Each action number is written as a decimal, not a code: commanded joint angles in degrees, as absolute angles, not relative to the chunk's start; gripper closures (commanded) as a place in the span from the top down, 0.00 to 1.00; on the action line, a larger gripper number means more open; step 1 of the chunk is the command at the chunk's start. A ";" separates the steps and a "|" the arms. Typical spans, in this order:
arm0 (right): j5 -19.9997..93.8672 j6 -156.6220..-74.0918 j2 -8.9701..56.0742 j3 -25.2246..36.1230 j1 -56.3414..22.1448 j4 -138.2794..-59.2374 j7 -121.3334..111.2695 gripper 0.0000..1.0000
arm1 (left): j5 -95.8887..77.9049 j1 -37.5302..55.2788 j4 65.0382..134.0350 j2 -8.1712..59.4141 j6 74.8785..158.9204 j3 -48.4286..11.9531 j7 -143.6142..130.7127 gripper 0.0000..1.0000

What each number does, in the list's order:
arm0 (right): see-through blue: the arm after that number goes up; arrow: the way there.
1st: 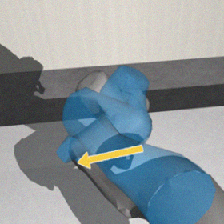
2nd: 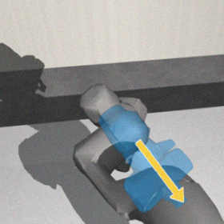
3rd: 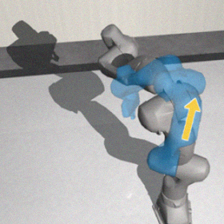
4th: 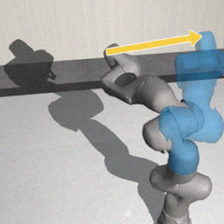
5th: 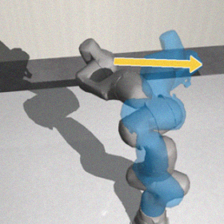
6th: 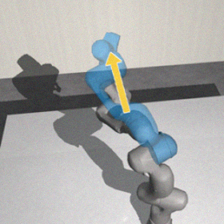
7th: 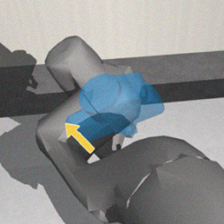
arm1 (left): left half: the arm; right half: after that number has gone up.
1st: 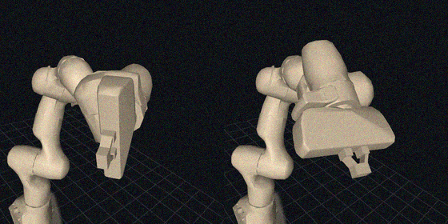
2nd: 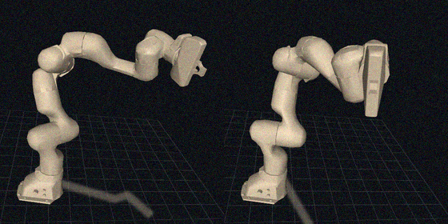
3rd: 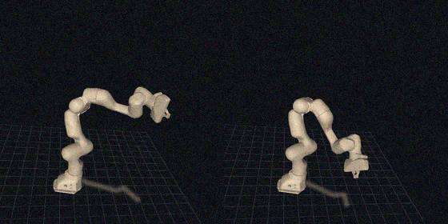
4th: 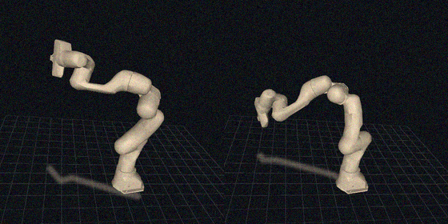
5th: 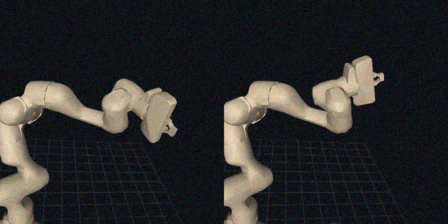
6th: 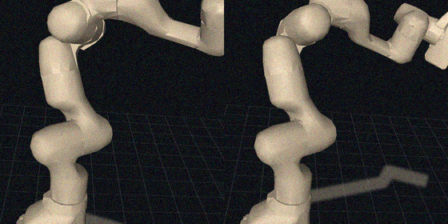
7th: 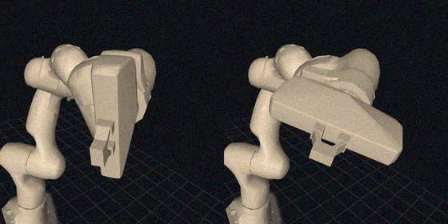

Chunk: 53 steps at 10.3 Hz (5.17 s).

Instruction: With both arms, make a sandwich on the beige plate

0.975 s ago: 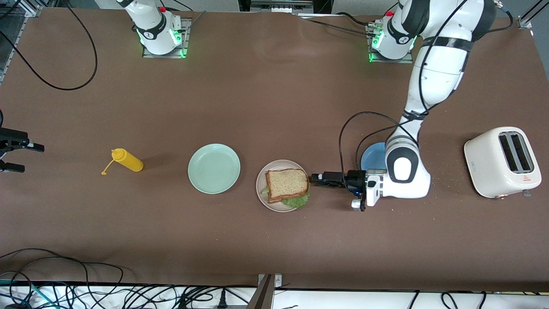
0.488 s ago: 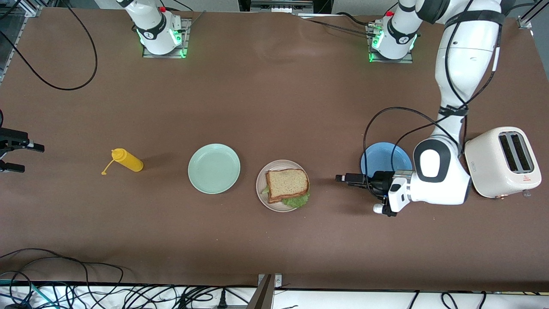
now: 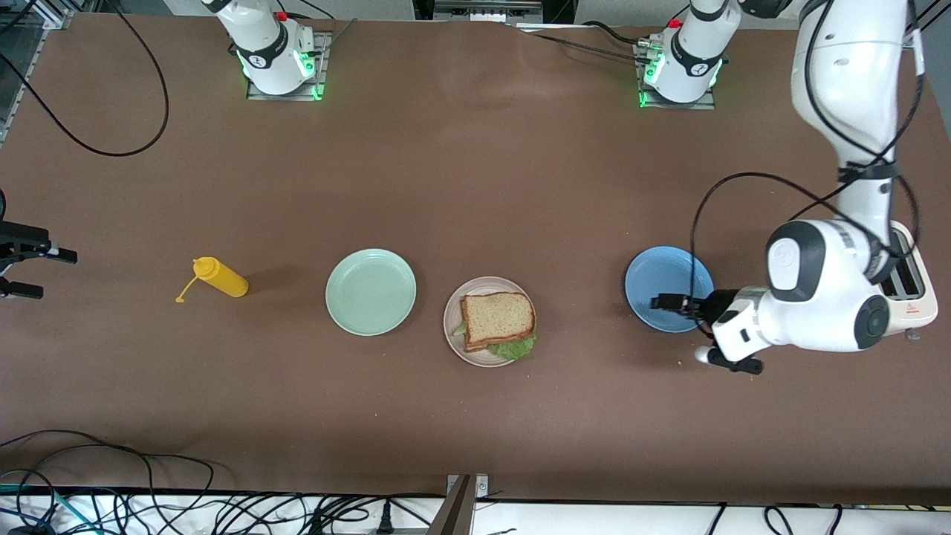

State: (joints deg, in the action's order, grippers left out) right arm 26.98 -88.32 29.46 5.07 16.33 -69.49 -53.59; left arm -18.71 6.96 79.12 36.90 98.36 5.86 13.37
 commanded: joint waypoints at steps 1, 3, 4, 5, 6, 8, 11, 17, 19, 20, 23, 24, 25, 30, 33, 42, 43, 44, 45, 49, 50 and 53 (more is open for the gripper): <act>25.41 -88.50 29.44 4.57 15.21 -69.08 -52.74 1.00 | -6.73 7.38 80.16 31.92 91.96 5.98 8.11 1.00; 24.44 -90.34 29.44 4.48 14.15 -68.99 -52.73 1.00 | 0.58 7.38 79.89 29.10 86.33 5.98 7.73 1.00; 24.52 -90.44 29.44 4.48 14.15 -68.99 -52.73 1.00 | 1.05 6.86 79.98 27.53 85.53 6.06 7.91 1.00; 24.61 -90.44 29.53 4.57 14.15 -69.08 -52.65 1.00 | 1.14 6.59 79.89 26.29 83.08 6.06 7.82 1.00; 24.61 -90.44 29.53 4.57 14.15 -69.08 -52.56 1.00 | 1.14 6.59 79.89 25.24 81.93 6.59 7.56 1.00; 24.35 -90.44 29.88 4.48 13.98 -69.08 -52.47 1.00 | 1.06 6.50 79.89 23.39 81.65 7.03 5.47 1.00; 22.50 -90.44 30.59 4.57 13.19 -69.08 -52.91 1.00 | 0.01 3.27 82.60 18.56 85.40 6.59 4.92 1.00; 22.59 -91.05 30.59 4.48 11.43 -69.08 -51.68 1.00 | 0.43 3.08 95.44 0.38 97.74 6.50 5.19 1.00; 22.41 -91.14 30.59 4.57 10.29 -69.08 -51.59 1.00 | 0.35 3.25 95.36 -0.87 97.56 6.42 5.53 1.00; 22.41 -91.14 30.59 4.48 9.94 -69.08 -51.42 1.00 | 0.53 3.51 95.19 -1.49 96.43 5.89 5.45 1.00; 22.41 -91.23 30.59 4.57 9.41 -68.99 -51.42 1.00 | 4.02 3.78 94.05 -1.93 92.21 2.56 5.54 1.00; 22.33 -91.23 30.59 4.57 9.32 -68.99 -51.42 1.00 | 4.13 3.61 93.52 -1.93 91.24 1.94 5.54 1.00; 22.41 -91.23 30.59 4.57 9.32 -68.99 -51.42 1.00 | 3.35 3.26 93.43 -2.02 90.88 1.85 5.54 1.00; 22.33 -91.14 30.59 4.66 9.14 -69.08 -51.50 1.00 | 2.38 2.81 88.68 1.05 88.15 1.40 5.62 1.00; 22.32 -91.14 30.59 4.66 9.23 -69.08 -51.50 1.00 | 0.09 1.67 88.77 1.41 88.15 1.67 5.71 1.00; 22.41 -90.97 30.59 4.75 9.58 -69.08 -52.03 1.00 | 0.00 2.64 88.68 2.20 88.15 1.23 5.71 1.00; 22.50 -90.97 30.59 4.75 9.58 -69.08 -52.03 1.00 | -0.09 2.64 88.68 2.20 88.15 1.14 5.80 1.00; 22.41 -90.97 30.59 4.75 9.58 -69.08 -52.03 1.00 | -0.17 2.55 88.68 2.20 88.15 1.23 5.80 1.00; 22.50 -90.97 30.59 4.75 9.49 -69.08 -51.94 1.00 | -0.18 2.55 88.68 2.20 88.15 1.23 5.80 1.00; 22.50 -90.97 30.59 4.75 9.40 -69.08 -51.94 1.00 | -0.44 2.55 88.77 2.20 88.15 1.23 5.71 1.00; 22.50 -90.97 30.59 4.75 9.40 -69.08 -51.94 1.00 | -0.44 2.55 88.77 2.20 88.15 1.23 5.71 1.00; 22.50 -91.05 30.59 4.66 9.32 -69.08 -51.68 1.00 | -0.44 2.55 89.03 2.20 88.15 1.23 5.71 1.00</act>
